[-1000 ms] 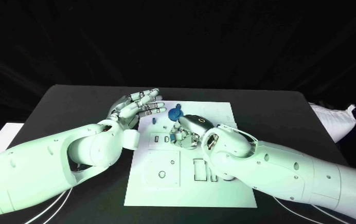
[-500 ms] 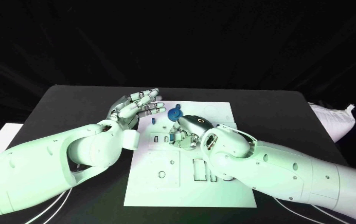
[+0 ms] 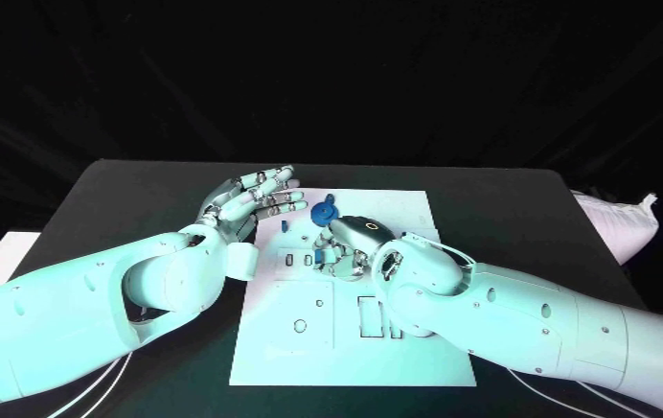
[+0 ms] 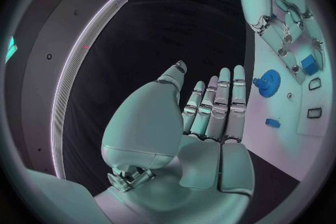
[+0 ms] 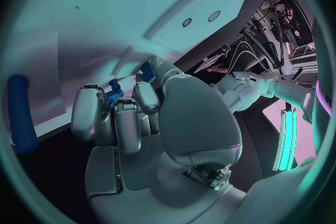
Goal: Assemble the parts on the task board
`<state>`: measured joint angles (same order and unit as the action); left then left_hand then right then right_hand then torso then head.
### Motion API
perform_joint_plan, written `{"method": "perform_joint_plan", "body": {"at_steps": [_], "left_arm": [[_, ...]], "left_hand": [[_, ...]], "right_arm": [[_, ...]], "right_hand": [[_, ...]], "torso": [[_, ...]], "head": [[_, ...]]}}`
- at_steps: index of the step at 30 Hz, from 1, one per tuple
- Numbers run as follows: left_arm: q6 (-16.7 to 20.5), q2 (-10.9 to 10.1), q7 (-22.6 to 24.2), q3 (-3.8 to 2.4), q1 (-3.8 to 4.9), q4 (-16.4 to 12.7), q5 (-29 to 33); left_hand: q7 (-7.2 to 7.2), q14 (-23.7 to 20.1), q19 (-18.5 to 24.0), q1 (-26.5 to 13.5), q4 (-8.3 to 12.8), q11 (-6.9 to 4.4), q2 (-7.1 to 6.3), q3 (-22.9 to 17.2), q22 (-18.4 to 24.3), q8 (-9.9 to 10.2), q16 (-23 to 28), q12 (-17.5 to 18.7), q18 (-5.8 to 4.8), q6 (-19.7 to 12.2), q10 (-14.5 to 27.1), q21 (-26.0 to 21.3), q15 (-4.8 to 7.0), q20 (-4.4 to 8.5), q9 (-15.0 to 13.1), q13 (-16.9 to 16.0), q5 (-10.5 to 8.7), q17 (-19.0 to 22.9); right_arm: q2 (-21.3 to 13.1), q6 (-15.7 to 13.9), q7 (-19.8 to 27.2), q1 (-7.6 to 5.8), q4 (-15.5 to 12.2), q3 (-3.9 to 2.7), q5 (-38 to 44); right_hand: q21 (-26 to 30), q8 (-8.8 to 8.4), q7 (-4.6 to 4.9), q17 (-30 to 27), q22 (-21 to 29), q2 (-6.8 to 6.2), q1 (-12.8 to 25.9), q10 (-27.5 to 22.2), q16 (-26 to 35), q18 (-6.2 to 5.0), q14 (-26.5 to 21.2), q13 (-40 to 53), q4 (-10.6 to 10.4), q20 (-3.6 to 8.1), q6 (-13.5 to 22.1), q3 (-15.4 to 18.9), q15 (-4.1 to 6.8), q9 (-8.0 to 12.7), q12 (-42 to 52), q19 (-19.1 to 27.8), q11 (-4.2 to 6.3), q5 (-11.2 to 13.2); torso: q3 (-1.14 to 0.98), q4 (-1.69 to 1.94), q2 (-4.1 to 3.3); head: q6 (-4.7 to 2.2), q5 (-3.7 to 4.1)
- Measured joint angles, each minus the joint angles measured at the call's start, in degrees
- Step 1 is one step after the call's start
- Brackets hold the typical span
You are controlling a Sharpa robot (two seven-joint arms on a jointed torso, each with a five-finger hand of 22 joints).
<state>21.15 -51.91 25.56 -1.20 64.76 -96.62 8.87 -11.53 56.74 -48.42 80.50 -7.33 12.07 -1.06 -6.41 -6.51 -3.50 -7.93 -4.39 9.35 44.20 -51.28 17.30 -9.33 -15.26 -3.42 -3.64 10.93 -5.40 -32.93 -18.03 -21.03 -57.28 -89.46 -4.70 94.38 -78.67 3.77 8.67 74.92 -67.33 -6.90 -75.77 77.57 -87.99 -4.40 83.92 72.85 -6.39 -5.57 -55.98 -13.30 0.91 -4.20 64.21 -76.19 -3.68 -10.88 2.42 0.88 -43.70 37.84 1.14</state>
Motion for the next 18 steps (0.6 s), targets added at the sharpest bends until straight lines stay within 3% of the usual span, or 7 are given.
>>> {"method": "perform_joint_plan", "body": {"at_steps": [5, 8, 11, 13, 15, 18], "left_arm": [[-0.1, 0.0, 0.0, 0.00, 0.00, 0.2, 0.0], [-0.6, 0.1, -0.2, 0.00, 0.00, 0.9, 0.0], [-1.4, 0.1, -0.4, 0.01, 0.00, 2.4, -0.3], [-1.8, 0.2, -0.6, 0.01, 0.00, 3.1, -0.5], [-2.7, 0.3, -1.2, 0.02, 0.00, 4.5, -1.3], [-4.2, 0.3, -2.7, 0.02, 0.01, 6.3, -3.7]], "left_hand": [[0.00, 0.0, 0.0, 0.0, 0.0, 0.00, 0.00, 0.0, 0.0, 0.0, 0.0, 0.0, 0.00, 0.0, 0.0, 0.0, 0.00, 0.00, 0.0, 0.0, 0.00, 0.0], [0.02, 1.0, -0.7, 0.0, 0.5, 0.00, 0.01, -0.3, 0.0, 0.0, 0.0, 0.0, -0.01, 0.0, 0.0, 0.0, 0.16, 0.03, 0.0, 0.0, 0.00, -0.1], [-0.20, 3.4, -2.2, -0.6, 0.9, -0.55, 0.56, -0.6, -0.1, -0.3, -0.8, -0.1, 0.64, 3.2, -1.2, 0.3, 0.85, 0.62, -0.2, 0.0, 0.00, -0.7], [-0.56, 5.6, -3.8, -0.8, 1.1, -1.02, 0.75, -0.8, -0.4, -0.6, -1.9, -0.9, 0.65, 5.1, -3.0, 1.3, 1.45, 1.40, -0.4, -0.2, 0.00, -1.4], [-0.68, 12.6, -8.6, -1.1, 1.1, -3.06, 1.10, -0.8, -1.7, -1.5, -5.5, -3.3, 0.77, 7.9, -8.4, 4.3, 3.82, 3.64, -0.7, -1.1, -0.06, -3.7], [1.36, 24.7, -17.2, -1.9, 0.5, -6.15, 1.11, -1.4, -4.8, -3.0, -13.6, -5.8, 0.93, 12.5, -16.3, 10.6, 7.70, 7.08, -1.1, -2.2, -0.67, -9.0]], "right_arm": [[-0.5, -2.2, 0.5, 0.28, -0.4, 0.05, 0.1], [-0.8, -4.4, 2.2, 0.33, -0.5, 0.05, -0.5], [-1.3, -6.3, 4.9, 0.35, -0.8, 0.05, -2.0], [-1.7, -7.0, 6.2, 0.35, -1.2, 0.05, -2.8], [-2.5, -8.0, 8.5, 0.35, -2.0, 0.00, -4.2], [-4.1, -9.2, 11.7, 0.28, -3.6, -0.28, -6.5]], "right_hand": [[0.3, -0.03, 0.26, 0.0, 0.4, -0.65, 0.4, -0.7, 0.2, 0.00, 0.2, -0.6, -0.9, -0.29, 1.1, 0.9, -0.22, 0.2, -0.7, 0.3, -0.27, 0.2], [0.6, -0.03, 0.74, 0.0, 0.6, -1.87, 0.5, -1.4, 0.2, 0.00, 0.1, -1.0, -2.0, -0.51, 3.4, 2.8, -0.73, 0.3, -1.1, 0.5, -0.59, 0.5], [0.6, -0.03, 1.47, 0.0, 0.6, -2.46, -0.1, -1.9, 0.2, 0.00, 0.1, -0.9, -4.1, -0.83, 5.8, 6.5, -1.34, 0.4, -0.4, 0.8, -1.11, 0.5], [0.6, -0.03, 1.73, 0.0, 0.6, -2.05, -0.8, -2.1, 0.2, 0.00, 0.1, -0.9, -4.9, -1.02, 6.2, 7.7, -1.34, 0.4, -0.1, 0.6, -1.29, 0.5], [0.6, -0.03, 1.85, 0.0, 0.6, -1.94, -1.7, -2.1, 0.2, 0.01, 0.1, -0.8, -5.8, -1.02, 6.4, 8.7, -1.34, 0.3, 0.0, 0.6, -1.30, 0.5], [0.6, -0.03, 1.85, 0.0, 0.6, -1.71, -2.2, -2.3, 0.2, 0.00, 0.1, -0.9, -6.7, -1.14, 6.4, 9.5, -1.34, 0.2, 0.0, 0.7, -1.50, 0.5]], "torso": [[-0.03, 0.02, 0.00], [-0.04, 0.01, 0.01], [-0.10, -0.02, 0.11], [-0.15, -0.05, 0.18], [-0.25, -0.12, 0.28], [-0.42, -0.25, 0.51]], "head": [[-0.08, 0.11], [-0.11, 0.06], [-0.13, -0.10], [-0.14, -0.24], [-0.15, -0.42], [-0.17, -0.69]]}}
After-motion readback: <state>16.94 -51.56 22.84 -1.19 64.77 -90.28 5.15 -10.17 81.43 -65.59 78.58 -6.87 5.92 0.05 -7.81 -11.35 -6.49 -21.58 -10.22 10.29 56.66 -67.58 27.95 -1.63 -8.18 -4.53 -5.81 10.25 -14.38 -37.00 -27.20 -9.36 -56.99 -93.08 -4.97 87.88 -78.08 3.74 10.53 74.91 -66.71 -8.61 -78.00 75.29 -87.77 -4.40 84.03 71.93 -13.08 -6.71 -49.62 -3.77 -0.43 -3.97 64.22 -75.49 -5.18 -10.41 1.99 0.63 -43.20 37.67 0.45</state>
